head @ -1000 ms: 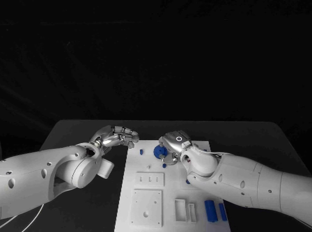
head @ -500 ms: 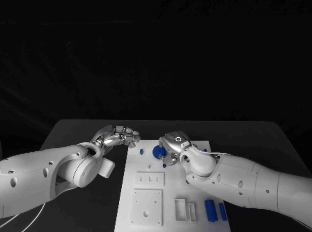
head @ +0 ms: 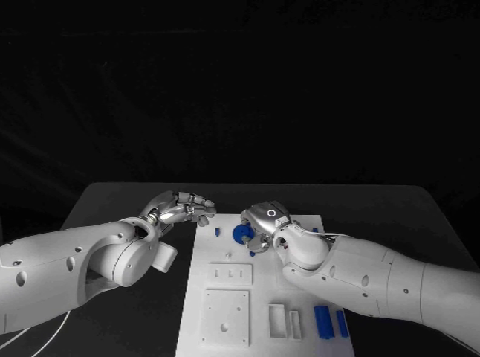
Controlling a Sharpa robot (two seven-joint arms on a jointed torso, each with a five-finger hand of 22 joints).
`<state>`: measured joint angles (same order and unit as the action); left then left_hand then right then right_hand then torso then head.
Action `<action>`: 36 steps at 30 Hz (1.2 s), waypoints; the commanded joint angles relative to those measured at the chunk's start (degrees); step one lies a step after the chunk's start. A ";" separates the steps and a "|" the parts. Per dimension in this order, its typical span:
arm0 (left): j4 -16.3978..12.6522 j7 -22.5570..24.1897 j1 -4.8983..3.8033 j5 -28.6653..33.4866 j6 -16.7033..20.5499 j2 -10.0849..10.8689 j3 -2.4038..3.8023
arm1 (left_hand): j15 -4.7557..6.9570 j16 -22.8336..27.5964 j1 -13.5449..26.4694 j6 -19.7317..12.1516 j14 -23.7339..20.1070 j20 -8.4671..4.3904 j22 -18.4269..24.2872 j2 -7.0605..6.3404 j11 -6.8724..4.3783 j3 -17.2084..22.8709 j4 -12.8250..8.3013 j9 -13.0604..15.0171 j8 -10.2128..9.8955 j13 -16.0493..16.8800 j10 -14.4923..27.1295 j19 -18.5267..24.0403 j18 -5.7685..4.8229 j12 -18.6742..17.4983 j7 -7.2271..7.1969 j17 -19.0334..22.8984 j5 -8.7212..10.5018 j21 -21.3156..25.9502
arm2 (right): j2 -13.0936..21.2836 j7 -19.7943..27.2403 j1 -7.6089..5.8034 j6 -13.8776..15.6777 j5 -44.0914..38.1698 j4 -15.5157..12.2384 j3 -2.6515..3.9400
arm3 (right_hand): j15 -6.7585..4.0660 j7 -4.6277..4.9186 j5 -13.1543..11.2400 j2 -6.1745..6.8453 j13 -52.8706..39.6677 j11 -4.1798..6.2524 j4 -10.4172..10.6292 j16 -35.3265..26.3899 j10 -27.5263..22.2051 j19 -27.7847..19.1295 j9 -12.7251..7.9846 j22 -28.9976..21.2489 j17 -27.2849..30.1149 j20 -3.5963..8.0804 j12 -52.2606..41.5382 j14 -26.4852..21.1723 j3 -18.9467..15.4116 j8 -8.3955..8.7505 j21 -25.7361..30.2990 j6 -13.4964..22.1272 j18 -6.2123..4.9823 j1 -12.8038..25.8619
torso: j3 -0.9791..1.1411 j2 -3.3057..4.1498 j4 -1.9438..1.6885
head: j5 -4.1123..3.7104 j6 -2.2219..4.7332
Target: Assemble the parts on the task board
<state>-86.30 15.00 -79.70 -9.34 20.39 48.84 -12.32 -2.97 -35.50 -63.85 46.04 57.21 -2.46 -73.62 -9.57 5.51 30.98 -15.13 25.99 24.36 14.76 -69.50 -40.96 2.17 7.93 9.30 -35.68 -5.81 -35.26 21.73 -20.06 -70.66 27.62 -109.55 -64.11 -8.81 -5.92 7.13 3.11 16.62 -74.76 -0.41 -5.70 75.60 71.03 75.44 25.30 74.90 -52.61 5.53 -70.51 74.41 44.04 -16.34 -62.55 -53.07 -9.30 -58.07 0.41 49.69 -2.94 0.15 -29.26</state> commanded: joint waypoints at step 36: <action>2.48 0.88 -0.04 -0.02 -0.82 0.20 0.04 | 0.07 0.19 -0.08 0.22 0.48 -0.31 0.10 0.60 0.12 0.27 0.20 0.06 -0.22 0.19 0.09 0.16 -0.48 -0.34 0.32 0.05 -0.31 -0.30 | 18.88 23.23 -3.24 5.18 31.22 -12.59 5.37 | 1.26 1.07 3.10 -0.34 1.17 -1.27 -1.15 -1.06 -1.65 -0.45 -0.71 0.56 -0.51 0.65 0.81 -0.02 -1.11 1.11 0.65 2.70 -5.70 -0.75 | 0.86 -0.77 2.05 | 0.87 1.49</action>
<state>-83.98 15.05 -79.68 -9.35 20.38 49.25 -12.33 -2.97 -35.50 -63.85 46.04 57.21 -2.46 -73.57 -9.57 5.51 30.98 -15.14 25.99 24.36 14.88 -69.50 -40.96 2.17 7.93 9.29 -35.69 -5.81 -35.26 40.23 -4.34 -73.89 33.19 -86.32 -76.57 -3.43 -5.11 7.96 6.08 16.30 -73.63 -1.74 -6.81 74.83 69.71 74.98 24.60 74.93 -53.06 5.77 -69.65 74.41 43.10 -15.42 -62.10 -50.61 -8.89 -58.39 1.01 49.20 -1.52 0.80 -27.87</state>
